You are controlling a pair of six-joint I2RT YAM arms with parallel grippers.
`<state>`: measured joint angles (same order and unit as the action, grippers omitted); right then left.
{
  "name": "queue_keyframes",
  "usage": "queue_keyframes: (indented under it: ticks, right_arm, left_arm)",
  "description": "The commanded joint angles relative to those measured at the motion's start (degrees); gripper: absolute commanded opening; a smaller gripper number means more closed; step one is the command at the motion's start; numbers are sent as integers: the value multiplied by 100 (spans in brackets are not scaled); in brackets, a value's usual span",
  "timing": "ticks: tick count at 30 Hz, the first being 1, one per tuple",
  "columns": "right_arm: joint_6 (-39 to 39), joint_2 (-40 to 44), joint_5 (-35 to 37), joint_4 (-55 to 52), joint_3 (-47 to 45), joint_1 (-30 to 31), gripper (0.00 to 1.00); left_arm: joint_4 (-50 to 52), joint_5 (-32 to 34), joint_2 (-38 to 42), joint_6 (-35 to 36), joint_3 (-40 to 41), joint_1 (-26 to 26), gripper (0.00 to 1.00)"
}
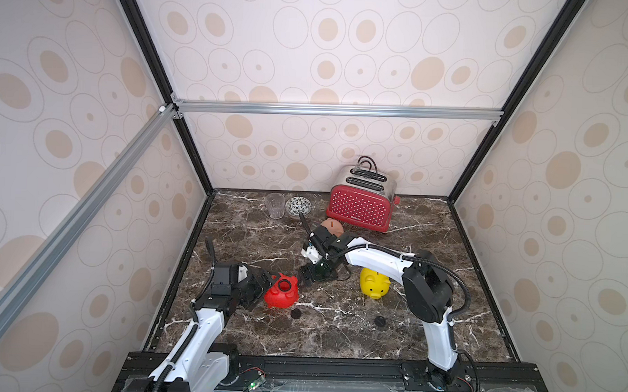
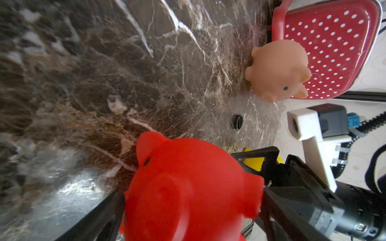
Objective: Close piggy banks
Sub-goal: Adjust the piggy bank at the center of the board.
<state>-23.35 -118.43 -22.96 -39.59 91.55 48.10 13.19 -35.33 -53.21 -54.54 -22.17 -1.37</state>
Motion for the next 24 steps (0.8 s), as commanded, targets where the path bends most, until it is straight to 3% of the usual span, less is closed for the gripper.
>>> queue_keyframes:
  ticks: [1, 8, 15, 24]
  right_arm:
    - [-80, 126, -38, 110, -117, 109, 88]
    - [-84, 250, 33, 172, -287, 102, 88]
    - [94, 231, 262, -38, -134, 103, 88]
    - [173, 225, 516, -230, 62, 50, 89]
  left_arm:
    - [-353, -35, -244, 102, -269, -30, 99]
    - [-265, -9, -439, 290, -416, -30, 99]
    - [46, 103, 56, 278, -181, -30, 99]
    - [1054, 286, 663, 425, -552, -30, 99]
